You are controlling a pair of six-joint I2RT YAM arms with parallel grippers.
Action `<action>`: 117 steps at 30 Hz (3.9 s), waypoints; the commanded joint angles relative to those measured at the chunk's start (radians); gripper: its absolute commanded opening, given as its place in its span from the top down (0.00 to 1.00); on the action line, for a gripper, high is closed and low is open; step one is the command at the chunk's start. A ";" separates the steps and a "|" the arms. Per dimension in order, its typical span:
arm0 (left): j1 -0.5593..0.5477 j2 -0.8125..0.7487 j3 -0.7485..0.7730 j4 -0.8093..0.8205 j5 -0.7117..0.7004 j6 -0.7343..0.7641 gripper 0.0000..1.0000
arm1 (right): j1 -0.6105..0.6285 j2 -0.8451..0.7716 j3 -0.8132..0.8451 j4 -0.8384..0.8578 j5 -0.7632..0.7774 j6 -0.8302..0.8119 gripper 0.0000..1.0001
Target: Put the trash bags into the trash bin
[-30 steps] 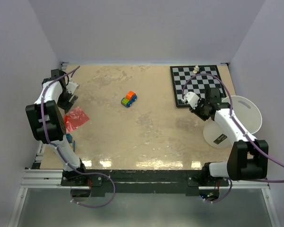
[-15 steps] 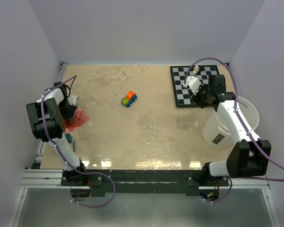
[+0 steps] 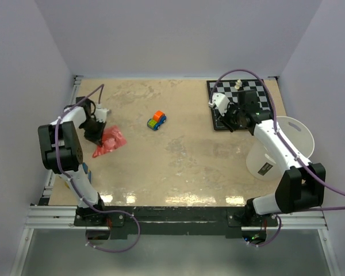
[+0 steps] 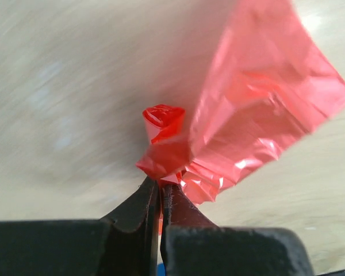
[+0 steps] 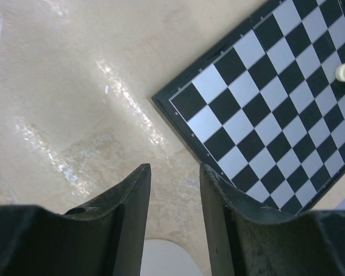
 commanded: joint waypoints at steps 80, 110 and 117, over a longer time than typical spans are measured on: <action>-0.443 -0.304 -0.496 0.890 0.473 -0.610 0.43 | 0.346 0.379 0.720 -0.309 -0.458 0.351 1.00; -0.443 -0.231 -0.363 0.830 0.407 -0.556 0.49 | 0.346 0.076 0.674 -0.261 -0.401 0.451 1.00; -0.443 -0.185 -0.305 0.824 0.393 -0.553 0.48 | 0.346 0.059 0.709 -0.246 -0.378 0.480 1.00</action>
